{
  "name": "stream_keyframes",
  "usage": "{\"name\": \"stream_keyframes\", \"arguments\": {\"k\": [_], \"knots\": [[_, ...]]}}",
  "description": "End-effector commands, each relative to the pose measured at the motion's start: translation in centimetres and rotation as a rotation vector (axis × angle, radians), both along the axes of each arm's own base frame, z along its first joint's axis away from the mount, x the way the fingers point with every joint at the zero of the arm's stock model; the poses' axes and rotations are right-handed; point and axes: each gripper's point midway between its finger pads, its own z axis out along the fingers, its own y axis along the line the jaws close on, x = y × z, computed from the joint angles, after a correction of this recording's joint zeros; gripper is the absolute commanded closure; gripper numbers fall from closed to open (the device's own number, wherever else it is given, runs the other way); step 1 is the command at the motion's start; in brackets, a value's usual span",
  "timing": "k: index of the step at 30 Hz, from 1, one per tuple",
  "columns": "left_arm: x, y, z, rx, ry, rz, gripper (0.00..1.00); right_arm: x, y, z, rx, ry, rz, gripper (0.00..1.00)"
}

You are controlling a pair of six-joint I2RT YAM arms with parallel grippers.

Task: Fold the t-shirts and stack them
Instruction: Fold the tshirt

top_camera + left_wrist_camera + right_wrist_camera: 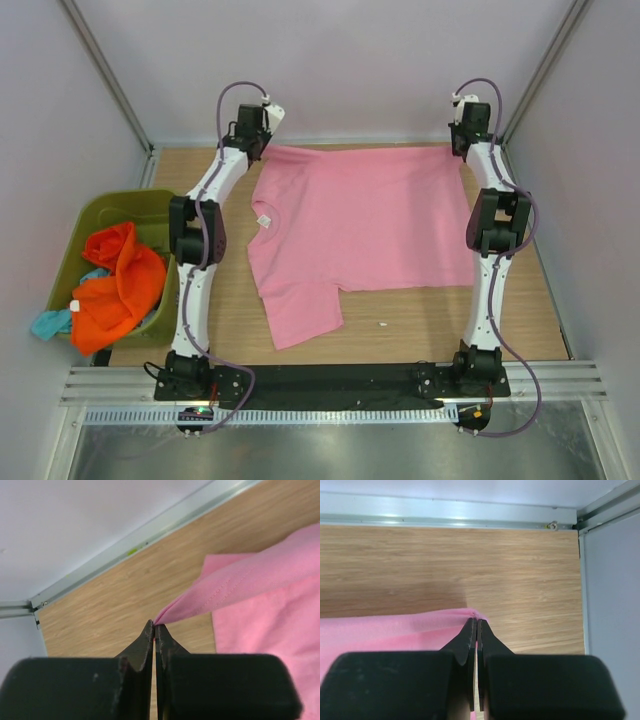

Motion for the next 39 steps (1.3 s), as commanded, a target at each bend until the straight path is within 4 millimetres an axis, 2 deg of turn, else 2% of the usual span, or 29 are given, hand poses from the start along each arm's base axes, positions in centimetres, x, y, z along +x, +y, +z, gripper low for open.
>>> {"name": "stream_keyframes", "arguments": {"k": [1,3,4,5,6,8,14,15,16,19,20,21,22,27,28,29,35,39], "knots": [[-1.5,-1.7,5.9,-0.026,-0.078,-0.033,1.0,-0.3,-1.8,3.3,-0.029,-0.056,-0.039,0.99],[-2.3,-2.4,6.4,-0.053,-0.069,-0.034,1.0,-0.6,-1.8,3.9,-0.025,-0.062,-0.04,0.99],[-2.8,-2.3,6.4,-0.057,-0.051,-0.033,1.0,-1.0,-2.0,3.6,-0.021,-0.052,-0.042,0.99],[-3.2,-2.6,7.2,-0.068,-0.054,-0.04,1.0,-1.2,-2.0,4.7,-0.021,-0.07,-0.04,0.99],[-3.8,-2.6,7.1,-0.077,-0.034,-0.037,1.0,-1.8,-2.0,4.0,-0.017,-0.051,-0.039,0.99],[-4.6,-2.8,7.6,-0.087,-0.025,-0.046,1.0,-2.2,-2.3,4.6,-0.013,-0.062,-0.039,0.99],[-8.1,-2.4,7.8,-0.099,0.046,-0.062,1.0,-4.8,-3.2,6.1,0.011,-0.067,-0.05,0.99],[-8.7,-2.3,8.5,-0.105,0.044,-0.062,1.0,-5.4,-3.2,6.2,0.011,-0.068,-0.048,0.99],[-9.4,-2.3,7.7,-0.105,0.068,-0.062,1.0,-5.8,-3.1,6.3,0.011,-0.068,-0.044,0.99],[-10.7,-2.0,7.4,-0.112,0.09,-0.058,1.0,-7.0,-2.8,6.3,0.018,-0.059,-0.038,0.99],[-11.0,-2.0,7.3,-0.114,0.095,-0.057,1.0,-7.5,-2.6,5.8,0.025,-0.045,-0.036,0.99],[-11.3,-2.0,7.6,-0.116,0.095,-0.061,1.0,-7.8,-2.4,6.5,0.029,-0.057,-0.031,0.99],[-11.7,-2.0,7.0,-0.115,0.11,-0.06,1.0,-8.1,-2.3,6.4,0.03,-0.052,-0.03,0.99],[-12.7,-1.7,6.7,-0.108,0.132,-0.062,1.0,-9.6,-1.8,5.7,0.044,-0.022,-0.02,0.99],[-13.0,-1.7,7.1,-0.113,0.129,-0.063,1.0,-9.8,-1.8,6.1,0.044,-0.026,-0.02,0.99],[-13.4,-1.7,6.9,-0.12,0.138,-0.059,1.0,-10.3,-1.7,5.5,0.047,-0.012,-0.019,0.99],[-15.7,-1.3,7.7,-0.146,0.15,-0.05,1.0,-11.9,-1.6,5.1,0.04,0.012,-0.019,0.99],[-17.8,-1.6,5.9,-0.156,0.218,-0.052,1.0,-12.6,-1.5,4.3,0.044,0.032,-0.018,0.99]]}}
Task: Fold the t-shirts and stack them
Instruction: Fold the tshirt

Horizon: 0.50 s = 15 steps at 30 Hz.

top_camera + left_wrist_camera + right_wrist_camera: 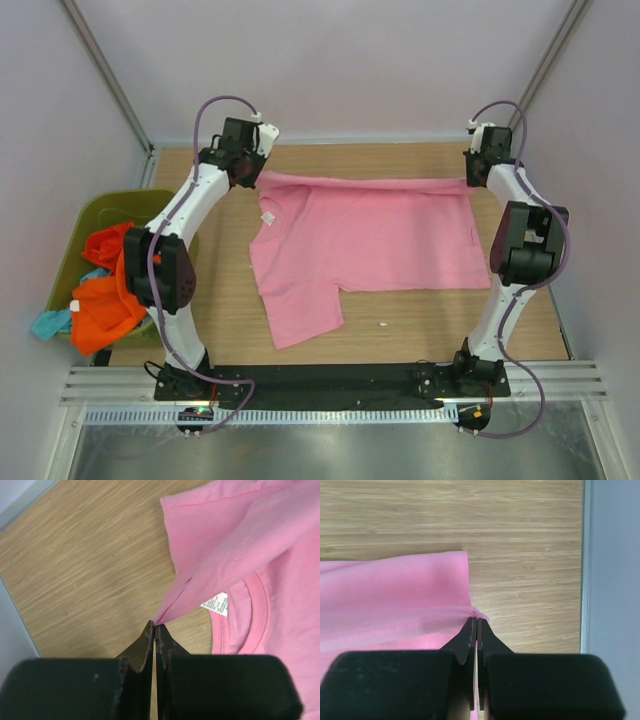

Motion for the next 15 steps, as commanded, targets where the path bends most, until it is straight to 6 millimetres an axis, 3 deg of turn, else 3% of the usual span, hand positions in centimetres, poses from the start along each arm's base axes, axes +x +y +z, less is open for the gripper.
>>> {"name": "stream_keyframes", "arguments": {"k": [1,9,15], "knots": [[-2.2,-0.3,1.2,-0.039,0.008,0.004,1.0,0.1,-0.4,4.0,-0.016,-0.097,-0.002,0.99],[-5.3,-1.6,-1.8,-0.051,0.107,-0.025,1.0,-1.1,-0.1,2.4,-0.013,-0.057,0.008,0.99],[-7.1,-1.2,-3.2,-0.041,0.152,-0.022,1.0,-1.9,0.4,1.5,0.01,-0.03,0.016,0.99]]}}
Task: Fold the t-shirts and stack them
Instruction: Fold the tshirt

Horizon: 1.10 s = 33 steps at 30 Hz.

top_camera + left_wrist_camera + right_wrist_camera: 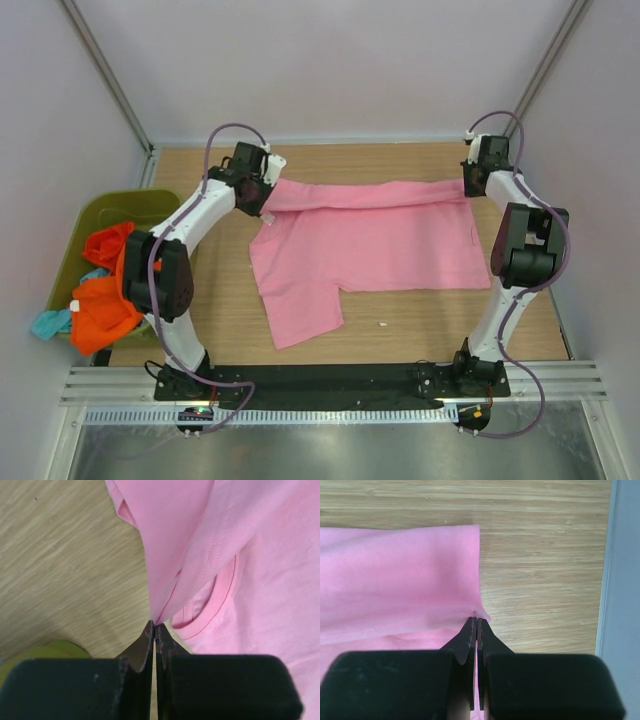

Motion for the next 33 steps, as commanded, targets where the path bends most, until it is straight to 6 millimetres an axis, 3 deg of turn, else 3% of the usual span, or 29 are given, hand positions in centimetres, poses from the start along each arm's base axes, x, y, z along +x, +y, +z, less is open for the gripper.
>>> {"name": "stream_keyframes", "arguments": {"k": [1,6,12,13,15,16,19,22,26,27,30,31,33], "knots": [[-1.2,0.0,1.8,-0.036,-0.027,0.016,1.0,0.3,-0.2,3.6,-0.008,-0.087,0.006,0.99],[-3.1,0.2,-0.3,-0.04,0.035,0.029,1.0,-0.8,0.5,2.4,0.018,-0.041,0.02,0.99],[-3.9,0.0,-1.3,-0.05,0.065,0.034,0.99,-2.7,1.0,1.0,0.04,-0.001,0.018,0.99],[-3.8,0.0,-1.3,-0.053,0.066,0.037,0.92,-2.9,1.0,0.6,0.041,0.011,0.019,0.98],[-3.6,-0.4,-1.1,-0.068,0.072,0.032,0.81,-3.0,1.0,0.7,0.039,0.015,0.02,0.86],[-3.7,-0.5,-0.9,-0.076,0.076,0.038,0.72,-2.9,0.9,1.0,0.034,0.009,0.017,0.75],[-3.2,-1.3,1.7,-0.124,0.042,0.028,0.61,-2.7,0.6,3.0,0.019,-0.021,0.006,0.6],[-2.5,-1.4,4.2,-0.131,-0.009,0.012,0.54,-2.1,0.7,6.0,0.023,-0.064,0.005,0.51],[-0.6,-1.7,5.3,-0.109,-0.052,-0.014,0.51,-1.4,0.8,10.0,0.031,-0.112,0.01,0.45],[0.0,-1.3,4.3,-0.078,-0.035,0.002,0.51,-1.1,1.6,11.1,0.069,-0.121,0.033,0.43],[1.6,-2.1,4.9,-0.094,-0.05,-0.01,0.51,-0.5,3.5,12.2,0.116,-0.115,0.101,0.4],[2.0,-3.2,4.1,-0.13,-0.026,-0.042,0.51,-0.8,3.9,10.6,0.125,-0.05,0.112,0.38],[3.3,-4.3,4.4,-0.16,-0.036,-0.066,0.52,-0.8,5.1,10.5,0.156,0.002,0.152,0.38]]}}
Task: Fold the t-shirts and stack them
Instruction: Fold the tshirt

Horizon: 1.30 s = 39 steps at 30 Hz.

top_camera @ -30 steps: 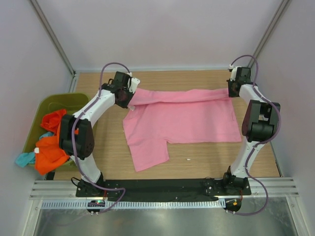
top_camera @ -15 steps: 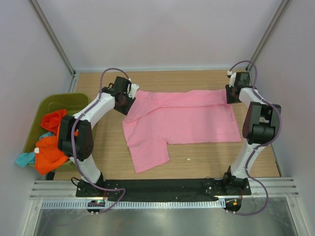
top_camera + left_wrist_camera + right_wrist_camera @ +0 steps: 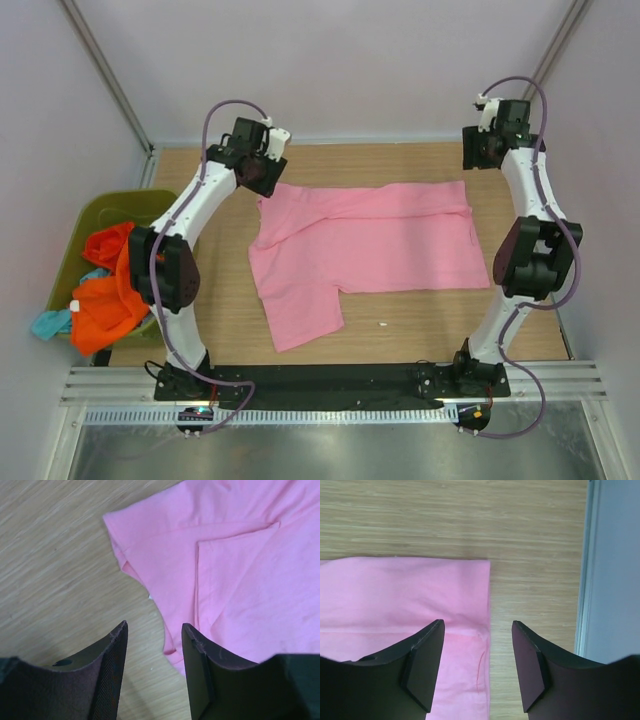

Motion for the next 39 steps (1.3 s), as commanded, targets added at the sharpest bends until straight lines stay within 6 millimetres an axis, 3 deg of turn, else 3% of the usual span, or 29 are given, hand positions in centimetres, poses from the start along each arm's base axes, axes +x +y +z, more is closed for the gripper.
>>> {"name": "stream_keyframes", "arguments": {"k": [1,2,3,4,5,8,9,12,17,18,23,30,39], "knots": [[1.5,-2.5,-2.2,-0.056,0.059,-0.083,0.52,-0.7,2.9,-1.1,0.083,0.121,0.092,0.38],[2.3,-3.4,-1.3,-0.09,0.044,-0.101,0.53,-0.5,3.1,-1.1,0.087,0.121,0.094,0.38],[2.5,-3.9,-1.5,-0.111,0.058,-0.118,0.53,-0.2,3.3,-1.7,0.085,0.12,0.101,0.37],[2.7,-4.5,-3.1,-0.123,0.099,-0.125,0.53,-0.1,3.6,-2.1,0.083,0.126,0.113,0.37],[2.9,-5.4,-2.3,-0.172,0.109,-0.144,0.54,0.2,3.9,-3.2,0.081,0.149,0.124,0.37],[2.3,-6.7,-4.3,-0.247,0.228,-0.153,0.54,1.1,4.7,-5.2,0.076,0.181,0.142,0.38],[2.6,-7.2,-3.6,-0.273,0.228,-0.155,0.55,1.2,5.1,-5.5,0.079,0.187,0.15,0.38],[2.7,-7.9,-4.7,-0.297,0.265,-0.154,0.55,1.8,6.0,-7.3,0.103,0.215,0.17,0.38],[3.4,-7.8,-6.3,-0.276,0.286,-0.148,0.55,3.5,6.0,-8.9,0.121,0.207,0.152,0.38],[3.3,-7.6,-7.5,-0.265,0.313,-0.142,0.55,3.7,6.0,-9.7,0.125,0.217,0.152,0.38],[4.0,-8.1,-8.8,-0.271,0.334,-0.135,0.55,4.1,6.0,-11.4,0.125,0.24,0.151,0.38],[4.1,-9.7,-10.1,-0.349,0.385,-0.152,0.54,3.8,5.8,-12.1,0.106,0.257,0.15,0.38],[4.6,-9.5,-11.1,-0.333,0.387,-0.126,0.57,3.4,6.3,-12.8,0.096,0.278,0.164,0.38]]}}
